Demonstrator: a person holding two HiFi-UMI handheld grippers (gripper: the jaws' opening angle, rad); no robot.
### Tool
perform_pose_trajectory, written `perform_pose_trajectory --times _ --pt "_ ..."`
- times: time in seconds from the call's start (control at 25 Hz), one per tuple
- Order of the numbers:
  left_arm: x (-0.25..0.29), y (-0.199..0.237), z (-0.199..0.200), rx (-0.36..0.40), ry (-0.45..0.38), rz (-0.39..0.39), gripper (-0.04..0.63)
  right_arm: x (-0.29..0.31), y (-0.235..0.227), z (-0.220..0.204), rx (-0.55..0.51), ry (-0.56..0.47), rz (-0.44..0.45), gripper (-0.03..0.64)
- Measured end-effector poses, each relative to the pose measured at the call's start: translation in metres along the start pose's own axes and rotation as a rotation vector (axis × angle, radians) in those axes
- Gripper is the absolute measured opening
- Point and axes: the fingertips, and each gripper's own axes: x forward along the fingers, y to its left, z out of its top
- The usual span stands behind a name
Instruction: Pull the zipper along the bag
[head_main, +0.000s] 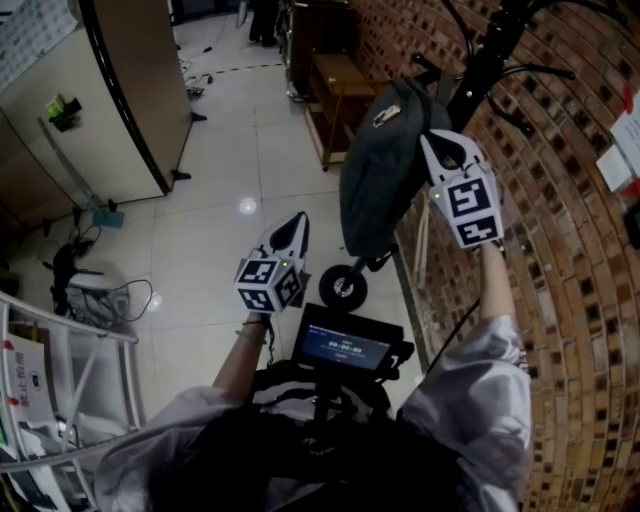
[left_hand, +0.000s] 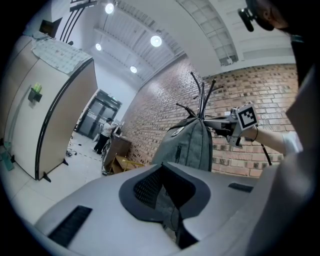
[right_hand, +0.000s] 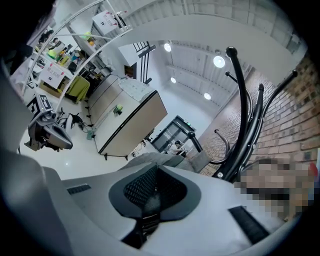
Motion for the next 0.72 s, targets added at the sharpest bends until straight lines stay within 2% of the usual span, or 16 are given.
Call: perform_pose_trajectory --times 0.72 --pt "0.0 -0.008 -0.006 0.01 0.026 -0.012 0.008 -0.009 0.022 -0.016 0.016 0.011 0.009 0.006"
